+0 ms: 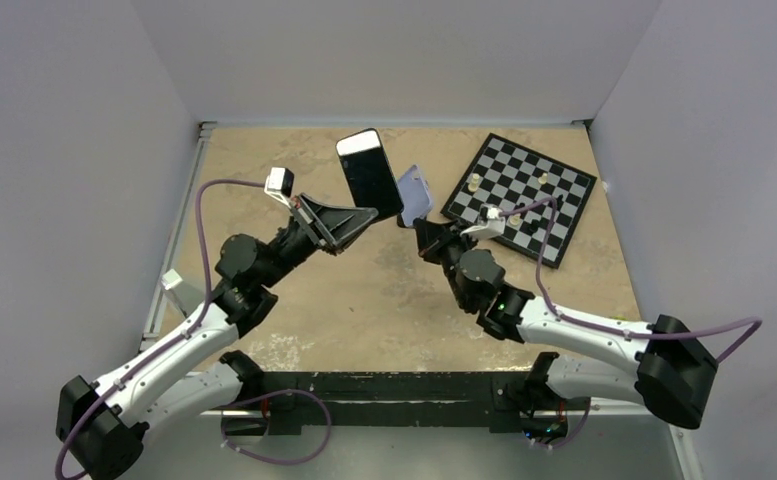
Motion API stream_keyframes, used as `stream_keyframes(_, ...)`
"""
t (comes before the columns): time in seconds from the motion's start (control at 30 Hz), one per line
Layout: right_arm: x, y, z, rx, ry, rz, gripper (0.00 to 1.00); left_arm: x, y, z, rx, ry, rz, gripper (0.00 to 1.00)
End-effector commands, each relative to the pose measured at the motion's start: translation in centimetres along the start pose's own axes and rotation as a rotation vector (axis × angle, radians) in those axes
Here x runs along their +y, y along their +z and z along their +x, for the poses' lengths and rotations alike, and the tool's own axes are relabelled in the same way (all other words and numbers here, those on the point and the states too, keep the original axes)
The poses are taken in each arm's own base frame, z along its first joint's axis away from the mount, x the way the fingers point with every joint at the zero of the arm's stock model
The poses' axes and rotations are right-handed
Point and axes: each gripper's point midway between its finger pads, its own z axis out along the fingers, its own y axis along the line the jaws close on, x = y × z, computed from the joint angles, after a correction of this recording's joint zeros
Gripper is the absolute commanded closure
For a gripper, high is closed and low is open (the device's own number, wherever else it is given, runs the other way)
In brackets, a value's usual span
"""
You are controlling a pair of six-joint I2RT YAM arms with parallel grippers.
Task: Take the phone out of the phone case
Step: Place the phone at the center of the board.
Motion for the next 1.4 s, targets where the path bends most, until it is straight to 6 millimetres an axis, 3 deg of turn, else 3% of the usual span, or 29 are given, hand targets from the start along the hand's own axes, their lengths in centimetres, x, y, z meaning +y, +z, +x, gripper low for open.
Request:
stream_keyframes(0.0, 0.3, -1.3, -2.3, -0.022, -0.042, -0.010, 1.00, -2.7, -0.2, 0.8, 0.053, 0.166, 0.080, 1.00)
stream_keyframes(0.03, 0.5, -1.8, -2.5, -0.001, -0.055, -0.027, 1.00, -1.8, -0.5, 0.8, 0.052, 0.193, 0.054, 1.00)
stream_keyframes(0.23, -1.6, -6.7, 1.9, 0.293, -0.139, -0.113, 1.00, 4.5, -0.7, -0.4, 0.101, 0.401, -0.178, 1.00)
stream_keyframes(0.37, -1.6, -9.9, 3.4, 0.426, -0.068, -0.181, 1.00, 7.8, -0.4, -3.0, 0.120, 0.438, -0.295, 1.00)
stream_keyframes(0.53, -0.9, -12.3, 4.9, 0.542, -0.015, -0.275, 1.00, 12.0, -0.5, -7.4, 0.101, 0.440, -0.425, 1.00)
stream_keyframes(0.73, -1.0, -13.4, 6.7, 0.612, 0.023, -0.324, 1.00, 17.8, -0.9, -13.2, 0.029, 0.327, -0.527, 1.00)
stream_keyframes(0.9, -1.2, -14.0, 6.9, 0.632, 0.034, -0.334, 1.00, 23.5, -0.2, -16.7, 0.159, 0.300, -0.657, 1.00)
stream_keyframes(1.0, -1.5, -14.3, 6.7, 0.633, 0.034, -0.327, 1.00, 25.4, 0.7, -19.1, 0.238, 0.342, -0.682, 1.00)
stream_keyframes(1.23, -1.6, -14.7, 6.5, 0.637, 0.034, -0.325, 1.00, 30.2, -0.6, -22.5, 0.444, 0.378, -0.900, 1.00)
stream_keyframes(1.37, -1.7, -14.9, 6.8, 0.657, 0.031, -0.323, 1.00, 32.5, 0.7, -24.4, 0.450, 0.335, -0.881, 1.00)
